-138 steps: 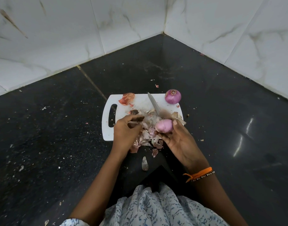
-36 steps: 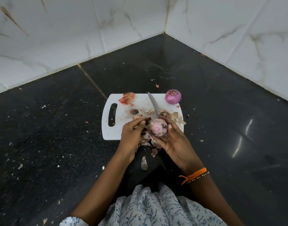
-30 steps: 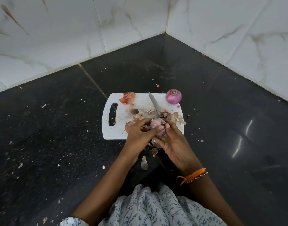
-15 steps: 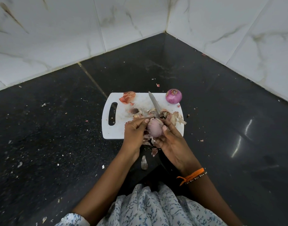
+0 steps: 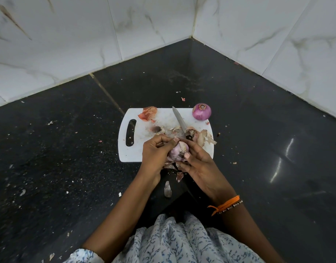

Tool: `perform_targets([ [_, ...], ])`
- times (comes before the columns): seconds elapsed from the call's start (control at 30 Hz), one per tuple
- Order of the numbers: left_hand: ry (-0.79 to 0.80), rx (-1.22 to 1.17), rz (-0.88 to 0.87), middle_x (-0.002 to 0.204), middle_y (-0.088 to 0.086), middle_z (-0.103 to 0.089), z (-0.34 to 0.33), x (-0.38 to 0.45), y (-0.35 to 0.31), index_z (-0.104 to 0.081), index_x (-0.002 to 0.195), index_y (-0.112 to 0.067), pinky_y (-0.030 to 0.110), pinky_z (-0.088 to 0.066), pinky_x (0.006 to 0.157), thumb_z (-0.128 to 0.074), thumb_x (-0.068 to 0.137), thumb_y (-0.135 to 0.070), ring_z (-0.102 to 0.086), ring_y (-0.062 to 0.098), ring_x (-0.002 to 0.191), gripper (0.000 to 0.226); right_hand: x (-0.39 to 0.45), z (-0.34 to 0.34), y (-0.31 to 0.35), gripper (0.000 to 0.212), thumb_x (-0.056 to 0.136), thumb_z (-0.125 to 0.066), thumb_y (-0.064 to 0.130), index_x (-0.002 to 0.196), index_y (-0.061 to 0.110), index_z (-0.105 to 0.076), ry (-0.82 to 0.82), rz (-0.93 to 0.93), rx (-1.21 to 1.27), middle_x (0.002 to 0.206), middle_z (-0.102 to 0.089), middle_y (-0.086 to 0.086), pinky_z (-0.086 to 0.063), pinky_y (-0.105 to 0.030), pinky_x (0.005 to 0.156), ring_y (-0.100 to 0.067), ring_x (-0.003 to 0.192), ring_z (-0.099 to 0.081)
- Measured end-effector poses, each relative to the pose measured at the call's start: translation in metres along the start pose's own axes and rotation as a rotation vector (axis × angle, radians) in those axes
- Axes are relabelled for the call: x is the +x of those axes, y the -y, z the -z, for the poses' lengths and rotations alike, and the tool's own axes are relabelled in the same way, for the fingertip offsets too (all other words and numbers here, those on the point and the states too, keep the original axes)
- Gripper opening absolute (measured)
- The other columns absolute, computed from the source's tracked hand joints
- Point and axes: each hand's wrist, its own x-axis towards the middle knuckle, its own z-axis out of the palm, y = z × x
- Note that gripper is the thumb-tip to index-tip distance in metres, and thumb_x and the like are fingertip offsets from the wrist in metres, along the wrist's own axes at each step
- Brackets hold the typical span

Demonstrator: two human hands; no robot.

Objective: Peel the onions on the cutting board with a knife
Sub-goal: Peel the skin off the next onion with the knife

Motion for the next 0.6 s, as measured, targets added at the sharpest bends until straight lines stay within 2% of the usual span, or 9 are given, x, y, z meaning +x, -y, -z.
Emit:
perform_targets([
  [0.13,-0.031,0.02,0.047,0.083,0.021,-0.069,0.0,0.0,-0.001,-0.07,0.075,-0.008,0.058,-0.053,0.082,-0.069,0.083,-0.009,-0.067,0.036,0.08,0.007,-0.001,0.0,-0.001,0.038,0.085,-0.053,0.008,0.123,0.008,-0.053,-0.011,-0.017,-0.022,0.118,-0.065,-0.007,-0.053,-0.029,0.088,-0.02,0.11,-0.063],
  [0.23,-0.043,0.003,0.08,0.087,0.02,-0.07,0.002,0.001,-0.001,-0.069,0.083,-0.006,0.049,-0.056,0.08,-0.066,0.086,-0.012,-0.067,0.032,0.081,0.007,-0.001,0.0,0.002,0.038,0.084,-0.053,0.007,0.121,0.008,-0.054,-0.002,-0.034,-0.012,0.118,-0.065,-0.007,-0.053,-0.028,0.088,-0.02,0.109,-0.063],
  [0.37,-0.077,0.013,0.083,0.086,0.014,-0.071,0.003,0.003,0.002,-0.068,0.089,-0.006,0.038,-0.058,0.068,-0.063,0.088,-0.011,-0.068,0.024,0.076,0.007,-0.004,-0.001,0.007,0.038,0.085,-0.048,0.001,0.122,0.005,-0.053,0.033,-0.04,0.098,0.116,-0.066,-0.007,-0.054,-0.029,0.085,-0.021,0.107,-0.064],
  [0.47,-0.101,0.019,0.073,0.091,0.016,-0.07,0.006,0.004,0.003,-0.067,0.095,-0.002,0.039,-0.058,0.071,-0.063,0.088,-0.008,-0.067,0.025,0.08,0.01,-0.006,-0.002,0.011,0.036,0.086,-0.046,0.001,0.118,0.006,-0.062,0.053,-0.033,0.225,0.12,-0.065,-0.011,-0.055,-0.033,0.085,-0.025,0.11,-0.063],
  [0.53,-0.104,0.056,0.057,0.092,0.014,-0.07,0.009,0.004,0.003,-0.068,0.097,-0.006,0.035,-0.057,0.072,-0.064,0.087,-0.006,-0.066,0.021,0.08,0.011,-0.006,-0.001,0.013,0.035,0.086,-0.046,0.002,0.113,0.009,-0.068,0.039,-0.025,0.284,0.122,-0.065,-0.012,-0.055,-0.037,0.087,-0.027,0.111,-0.063],
  [0.6,-0.08,0.073,-0.001,0.093,0.004,-0.071,0.011,0.002,0.0,-0.07,0.099,-0.015,0.029,-0.057,0.075,-0.063,0.086,-0.002,-0.067,0.014,0.083,0.02,-0.006,0.0,0.013,0.035,0.086,-0.047,0.003,0.116,0.008,-0.063,0.006,-0.007,0.272,0.122,-0.065,-0.012,-0.055,-0.038,0.088,-0.028,0.112,-0.063],
])
